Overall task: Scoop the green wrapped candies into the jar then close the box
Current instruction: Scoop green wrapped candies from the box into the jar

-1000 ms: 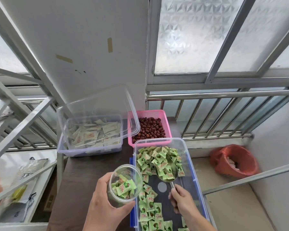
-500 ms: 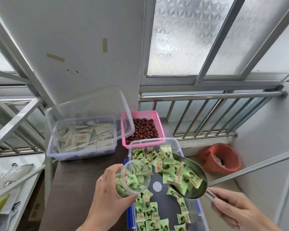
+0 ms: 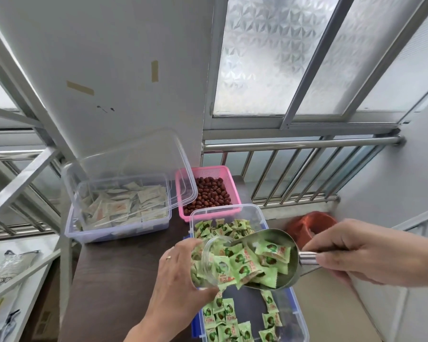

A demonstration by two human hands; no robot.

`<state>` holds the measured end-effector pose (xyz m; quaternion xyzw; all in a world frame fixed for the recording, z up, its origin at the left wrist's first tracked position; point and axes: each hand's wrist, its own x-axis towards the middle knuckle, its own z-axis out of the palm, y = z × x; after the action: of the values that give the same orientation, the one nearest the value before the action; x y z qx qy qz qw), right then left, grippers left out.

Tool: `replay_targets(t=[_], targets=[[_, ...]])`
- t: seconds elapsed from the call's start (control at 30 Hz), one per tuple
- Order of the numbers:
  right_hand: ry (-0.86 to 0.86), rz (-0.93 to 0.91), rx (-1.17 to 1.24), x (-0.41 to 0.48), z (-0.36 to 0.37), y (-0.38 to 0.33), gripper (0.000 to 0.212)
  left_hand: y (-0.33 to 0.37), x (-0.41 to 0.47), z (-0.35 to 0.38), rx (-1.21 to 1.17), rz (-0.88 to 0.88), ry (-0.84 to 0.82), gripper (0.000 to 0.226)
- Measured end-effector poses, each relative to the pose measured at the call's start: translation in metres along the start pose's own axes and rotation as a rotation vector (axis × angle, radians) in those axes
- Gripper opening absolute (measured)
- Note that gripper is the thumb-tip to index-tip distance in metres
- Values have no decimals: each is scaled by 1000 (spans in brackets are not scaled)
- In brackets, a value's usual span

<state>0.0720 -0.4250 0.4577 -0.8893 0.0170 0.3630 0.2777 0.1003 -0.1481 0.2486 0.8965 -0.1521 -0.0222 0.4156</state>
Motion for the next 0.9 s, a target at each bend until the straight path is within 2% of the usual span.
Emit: replay_targets(t=[0.2, 0.37, 0.43, 0.5, 0.6, 0.63, 0.7, 0.73, 0.83, 0.9], targets=[[103, 10, -345, -11, -11, -29, 30, 0, -4, 4, -46, -43, 35, 83], [146, -12, -431, -18, -8, -26, 29, 2, -6, 7, -130, -70, 23, 83], [183, -29, -373, -23, -12, -17, 27, 0, -6, 9, -175, -65, 22, 82], [202, -68, -154, -30, -15, -8, 34, -3, -7, 8, -243, -80, 21, 83], [200, 20, 257, -37, -5, 17, 70, -12, -9, 4, -399, -131, 67, 86], [185, 57, 346, -31, 4, 30, 66, -15, -10, 2, -425, -151, 95, 86], [128, 109, 407, -8, 34, 50, 28, -19, -12, 0, -446, -195, 152, 87], [118, 145, 390, 8, 54, 62, 18, -22, -13, -1, -450, -226, 191, 87], [116, 239, 237, 62, 120, 98, 27, -24, -18, -6, -449, -327, 284, 89], [107, 311, 271, 91, 156, 112, 33, -27, -23, -9, -431, -356, 315, 90]])
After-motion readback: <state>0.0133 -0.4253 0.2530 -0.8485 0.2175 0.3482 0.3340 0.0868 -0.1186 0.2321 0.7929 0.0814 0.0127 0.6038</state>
